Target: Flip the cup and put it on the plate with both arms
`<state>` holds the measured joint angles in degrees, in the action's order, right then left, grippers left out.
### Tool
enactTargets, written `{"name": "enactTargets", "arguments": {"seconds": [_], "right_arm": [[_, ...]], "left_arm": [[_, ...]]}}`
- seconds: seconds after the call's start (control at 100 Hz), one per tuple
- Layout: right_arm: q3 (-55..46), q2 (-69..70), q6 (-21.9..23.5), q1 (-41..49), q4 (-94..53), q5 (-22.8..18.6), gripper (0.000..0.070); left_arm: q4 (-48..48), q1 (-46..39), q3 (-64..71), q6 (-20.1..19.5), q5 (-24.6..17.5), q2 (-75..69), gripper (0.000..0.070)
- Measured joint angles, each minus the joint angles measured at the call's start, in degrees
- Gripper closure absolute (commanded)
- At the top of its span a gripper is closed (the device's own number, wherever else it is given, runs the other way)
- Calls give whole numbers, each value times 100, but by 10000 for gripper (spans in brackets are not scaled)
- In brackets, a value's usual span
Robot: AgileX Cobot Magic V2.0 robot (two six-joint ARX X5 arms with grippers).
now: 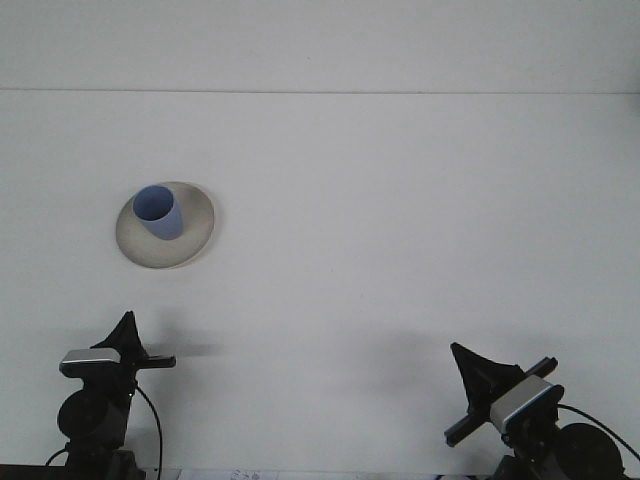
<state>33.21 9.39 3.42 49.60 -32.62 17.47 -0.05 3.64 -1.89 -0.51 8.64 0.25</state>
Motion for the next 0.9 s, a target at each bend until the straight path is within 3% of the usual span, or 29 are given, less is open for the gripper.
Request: {"name": "enactTargets", "arguments": {"seconds": [0.17,0.31,0.39,0.56,0.9], "right_arm": [[-918,-203,-101,-2033,1215,-748,694],[-2065,-520,-46,-3818,2168,-1849,694],[-2616,-651,57,-4553,2498,-2247,694],[-3230,-903,157,-5012,2675,-2312,694],[-3237,-916,136,-5021,2575,-2326,694]], "left_arm": [[0,0,0,0,0,0,684],[0,0,0,0,0,0,685],[0,0,0,0,0,0,684],[-2,0,0,0,0,0,684],[0,0,0,0,0,0,684]]}}
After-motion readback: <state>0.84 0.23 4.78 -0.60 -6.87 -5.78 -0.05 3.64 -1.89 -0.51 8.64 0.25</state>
